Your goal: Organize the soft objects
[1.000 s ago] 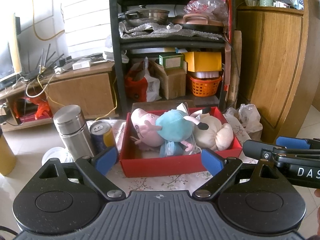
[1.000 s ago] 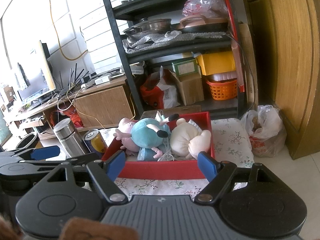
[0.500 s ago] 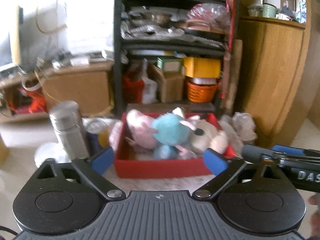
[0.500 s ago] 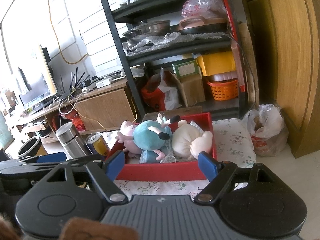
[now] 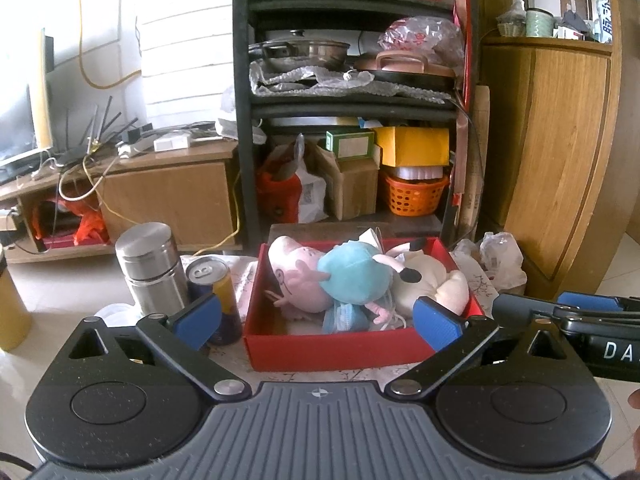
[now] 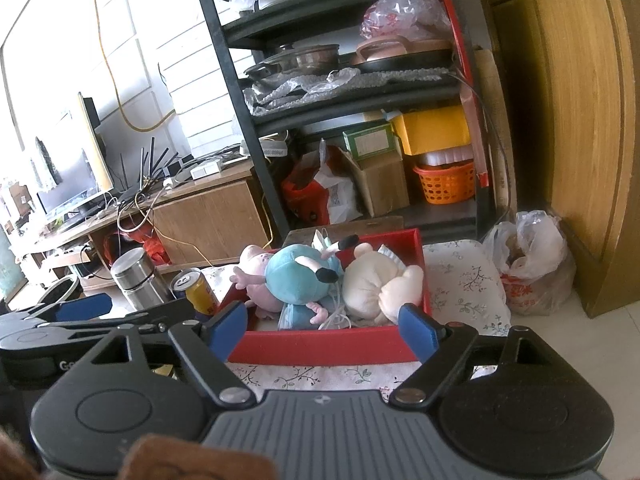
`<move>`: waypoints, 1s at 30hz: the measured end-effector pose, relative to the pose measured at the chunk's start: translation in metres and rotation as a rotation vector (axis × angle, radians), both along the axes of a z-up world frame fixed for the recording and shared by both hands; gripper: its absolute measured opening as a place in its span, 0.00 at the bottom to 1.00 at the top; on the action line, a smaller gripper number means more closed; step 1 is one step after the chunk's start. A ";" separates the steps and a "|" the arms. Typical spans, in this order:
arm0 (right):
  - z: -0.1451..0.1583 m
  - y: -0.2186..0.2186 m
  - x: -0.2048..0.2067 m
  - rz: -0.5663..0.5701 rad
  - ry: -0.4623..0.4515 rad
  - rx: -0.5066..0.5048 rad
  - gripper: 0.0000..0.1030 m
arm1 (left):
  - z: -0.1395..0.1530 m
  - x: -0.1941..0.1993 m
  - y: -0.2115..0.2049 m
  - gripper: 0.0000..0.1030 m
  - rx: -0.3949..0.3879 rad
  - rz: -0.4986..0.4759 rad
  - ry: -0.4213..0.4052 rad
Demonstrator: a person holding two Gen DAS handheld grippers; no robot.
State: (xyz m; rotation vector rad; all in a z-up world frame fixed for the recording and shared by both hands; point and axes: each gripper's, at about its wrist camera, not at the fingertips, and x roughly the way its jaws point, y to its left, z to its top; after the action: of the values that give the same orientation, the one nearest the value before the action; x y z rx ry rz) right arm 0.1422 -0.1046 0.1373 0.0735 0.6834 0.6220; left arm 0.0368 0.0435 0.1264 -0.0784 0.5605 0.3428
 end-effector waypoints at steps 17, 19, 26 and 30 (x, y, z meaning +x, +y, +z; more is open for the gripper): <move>-0.002 -0.001 0.001 -0.003 0.007 -0.004 0.55 | 0.000 -0.001 -0.002 0.95 0.017 0.004 -0.003; -0.002 -0.001 0.001 -0.004 0.005 -0.002 0.55 | 0.000 -0.001 -0.002 0.95 0.020 0.004 -0.003; -0.003 -0.001 0.000 -0.004 0.008 -0.004 0.55 | 0.000 0.000 -0.002 0.95 0.023 0.004 -0.003; -0.003 -0.001 0.000 -0.004 0.011 -0.004 0.55 | 0.000 0.000 -0.002 0.95 0.023 0.005 -0.002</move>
State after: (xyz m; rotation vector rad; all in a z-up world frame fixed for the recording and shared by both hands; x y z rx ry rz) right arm 0.1426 -0.1056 0.1341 0.0747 0.6951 0.6165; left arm 0.0364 0.0411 0.1265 -0.0581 0.5547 0.3536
